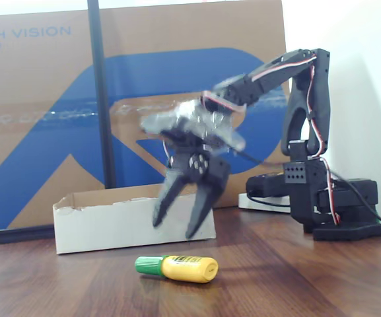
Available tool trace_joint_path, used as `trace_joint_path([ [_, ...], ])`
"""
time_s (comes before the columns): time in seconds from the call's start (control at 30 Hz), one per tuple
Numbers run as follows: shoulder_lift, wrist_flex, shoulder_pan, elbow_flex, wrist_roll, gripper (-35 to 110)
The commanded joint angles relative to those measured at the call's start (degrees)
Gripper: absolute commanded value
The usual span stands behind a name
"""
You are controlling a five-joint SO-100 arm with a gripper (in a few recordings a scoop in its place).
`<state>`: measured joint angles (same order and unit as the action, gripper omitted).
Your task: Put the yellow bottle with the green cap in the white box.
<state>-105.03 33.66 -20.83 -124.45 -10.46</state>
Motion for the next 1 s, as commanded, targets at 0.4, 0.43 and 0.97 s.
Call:
trace_joint_path([
  [0.4,10.6,27.5,-6.6,26.4,6.1,27],
  [0.43,10.9,29.4,-6.8,27.6,6.1,27],
  [0.97,20.4,36.6,-7.1,36.0,7.8,27],
])
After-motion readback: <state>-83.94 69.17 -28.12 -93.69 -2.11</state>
